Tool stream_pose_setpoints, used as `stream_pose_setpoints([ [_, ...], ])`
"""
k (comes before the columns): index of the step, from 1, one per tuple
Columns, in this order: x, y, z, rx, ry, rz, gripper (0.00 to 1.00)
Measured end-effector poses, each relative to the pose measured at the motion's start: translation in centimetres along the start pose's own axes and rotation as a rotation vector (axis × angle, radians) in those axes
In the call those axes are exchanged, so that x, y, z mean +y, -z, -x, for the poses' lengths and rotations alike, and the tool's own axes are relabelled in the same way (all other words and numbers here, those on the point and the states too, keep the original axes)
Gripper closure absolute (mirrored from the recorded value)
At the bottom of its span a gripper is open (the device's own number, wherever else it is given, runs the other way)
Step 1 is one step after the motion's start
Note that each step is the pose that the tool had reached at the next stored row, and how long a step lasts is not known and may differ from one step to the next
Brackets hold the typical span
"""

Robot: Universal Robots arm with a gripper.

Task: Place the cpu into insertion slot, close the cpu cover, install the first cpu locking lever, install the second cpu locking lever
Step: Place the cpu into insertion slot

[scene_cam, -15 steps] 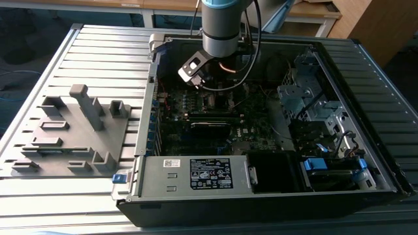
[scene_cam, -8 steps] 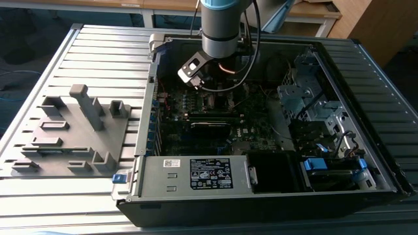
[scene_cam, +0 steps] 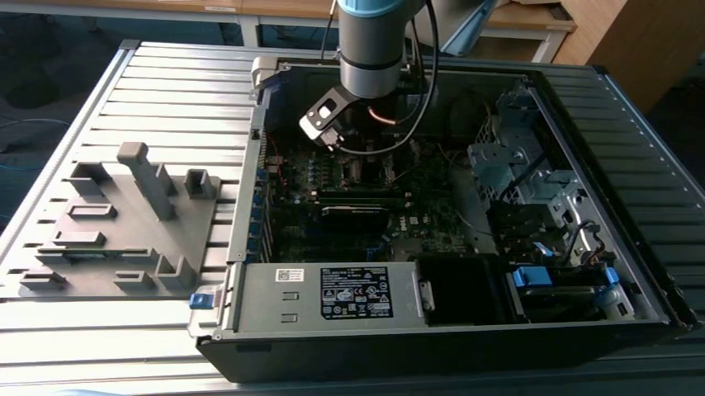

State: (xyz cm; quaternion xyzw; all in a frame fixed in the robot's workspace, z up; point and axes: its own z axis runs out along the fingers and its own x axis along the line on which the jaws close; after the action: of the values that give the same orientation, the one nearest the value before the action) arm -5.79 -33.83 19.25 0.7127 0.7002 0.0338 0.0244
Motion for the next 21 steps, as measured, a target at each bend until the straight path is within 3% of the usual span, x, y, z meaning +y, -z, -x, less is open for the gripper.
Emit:
stream_pose_setpoints([
  [21, 0.26, -0.14, 0.0, -0.0004, 0.0, -0.0002, 0.46],
])
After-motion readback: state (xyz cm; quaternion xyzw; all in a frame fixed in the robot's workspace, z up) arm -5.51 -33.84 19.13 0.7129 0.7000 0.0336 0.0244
